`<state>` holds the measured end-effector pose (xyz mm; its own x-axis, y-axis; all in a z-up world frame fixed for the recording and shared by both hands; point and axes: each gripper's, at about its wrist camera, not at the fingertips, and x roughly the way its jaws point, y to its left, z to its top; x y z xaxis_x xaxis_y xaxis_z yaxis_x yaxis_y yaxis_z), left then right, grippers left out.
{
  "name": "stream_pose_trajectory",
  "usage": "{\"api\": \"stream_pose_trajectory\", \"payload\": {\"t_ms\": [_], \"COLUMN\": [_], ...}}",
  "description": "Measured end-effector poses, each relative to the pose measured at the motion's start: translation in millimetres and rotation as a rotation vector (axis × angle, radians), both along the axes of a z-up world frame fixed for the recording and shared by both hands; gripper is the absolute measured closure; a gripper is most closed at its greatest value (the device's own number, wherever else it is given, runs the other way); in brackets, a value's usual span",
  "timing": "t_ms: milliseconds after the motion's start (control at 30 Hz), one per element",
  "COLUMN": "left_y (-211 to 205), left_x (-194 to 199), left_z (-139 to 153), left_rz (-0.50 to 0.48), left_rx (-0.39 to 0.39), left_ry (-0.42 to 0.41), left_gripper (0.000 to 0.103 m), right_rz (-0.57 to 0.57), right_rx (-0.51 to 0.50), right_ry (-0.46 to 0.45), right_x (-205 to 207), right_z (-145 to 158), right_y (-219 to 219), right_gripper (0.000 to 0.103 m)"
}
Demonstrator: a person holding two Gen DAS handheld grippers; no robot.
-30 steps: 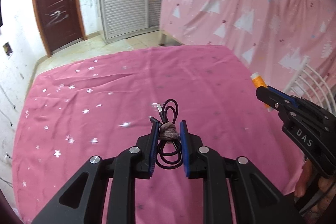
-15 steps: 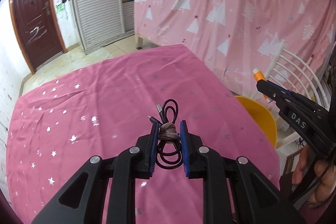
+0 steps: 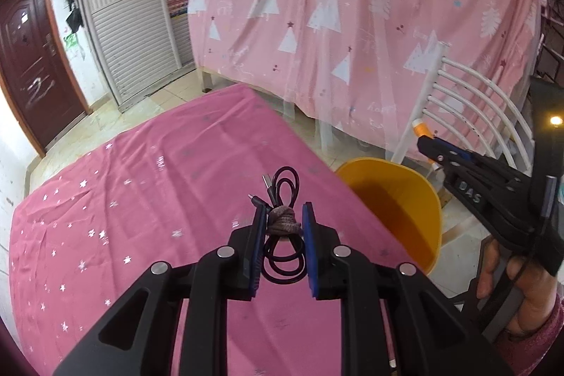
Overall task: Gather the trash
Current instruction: 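Carry the spool into the bucket and open the right tool while the left carries the cable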
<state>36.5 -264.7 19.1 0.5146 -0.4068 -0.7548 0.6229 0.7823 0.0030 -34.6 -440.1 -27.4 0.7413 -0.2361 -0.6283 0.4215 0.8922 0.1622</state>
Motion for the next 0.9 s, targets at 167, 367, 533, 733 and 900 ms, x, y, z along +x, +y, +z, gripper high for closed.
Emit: {"api": "stream_pose_trajectory", "payload": {"t_ms": [167, 367, 533, 733, 900], "left_y": [-25, -52, -68, -78, -87], "left_x": [-9, -19, -22, -24, -25], "left_z": [0, -2, -4, -9, -12], "left_rz": [-0.038, -0.085, -0.113, -0.126, -0.139], "left_rx": [0.006, 0.002, -0.001, 0.005, 0.004], "left_ry": [-0.001, 0.015, 0.026, 0.041, 0.053], "left_gripper": [0.089, 0.089, 0.089, 0.089, 0.089], "right_rz": [-0.023, -0.037, -0.05, -0.061, -0.107], "right_rx": [0.035, 0.084, 0.12, 0.134, 0.153], "right_ry": [0.012, -0.012, -0.028, -0.047, -0.074], "right_x": [-3, -9, -15, -18, -27], "right_z": [-9, -10, -10, -9, -6], "right_y": [-14, -26, -36, -42, -55], "right_gripper": [0.087, 0.087, 0.081, 0.064, 0.063]}}
